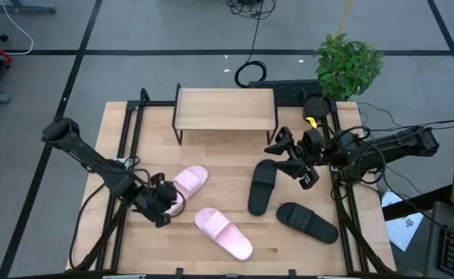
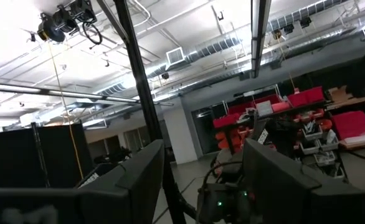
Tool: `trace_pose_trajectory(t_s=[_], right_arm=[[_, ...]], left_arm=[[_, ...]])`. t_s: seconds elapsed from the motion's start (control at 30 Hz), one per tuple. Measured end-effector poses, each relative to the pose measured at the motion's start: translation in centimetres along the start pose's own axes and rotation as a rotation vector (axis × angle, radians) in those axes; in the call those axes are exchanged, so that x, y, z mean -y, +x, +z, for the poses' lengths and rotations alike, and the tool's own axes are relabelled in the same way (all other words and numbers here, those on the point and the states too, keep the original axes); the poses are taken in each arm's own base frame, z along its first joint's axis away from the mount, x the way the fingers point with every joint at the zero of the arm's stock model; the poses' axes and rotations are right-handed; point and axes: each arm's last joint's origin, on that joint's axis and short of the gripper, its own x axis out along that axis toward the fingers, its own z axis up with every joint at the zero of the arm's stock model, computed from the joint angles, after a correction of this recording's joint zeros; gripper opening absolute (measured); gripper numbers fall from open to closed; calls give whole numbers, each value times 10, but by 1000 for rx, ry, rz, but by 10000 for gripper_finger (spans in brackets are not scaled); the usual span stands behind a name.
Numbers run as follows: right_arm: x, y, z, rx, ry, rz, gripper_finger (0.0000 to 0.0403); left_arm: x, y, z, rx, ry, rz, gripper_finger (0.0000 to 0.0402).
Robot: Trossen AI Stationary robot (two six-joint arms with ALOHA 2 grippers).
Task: Pick and place slides into the shelf
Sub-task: Put the left pink slide on the shelf
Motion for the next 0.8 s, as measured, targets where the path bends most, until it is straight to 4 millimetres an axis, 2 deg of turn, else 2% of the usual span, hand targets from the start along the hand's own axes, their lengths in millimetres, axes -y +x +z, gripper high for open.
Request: trace_pose_trajectory(t_s=[0.17,0.4,0.57,0.8], right_arm=[[1,0,-2,-21,13,-7,210],[1,0,-4,-39,14,-13,210],[2,0,-7,-66,15,-23,210],[5,-1,-7,-64,8,-58,210]], left_arm=[[2,-2,10,-32,272,183,46],[7,18,8,-131,539,239,46],[9,28,6,-147,561,288,46],[8,27,8,-142,526,275,46]])
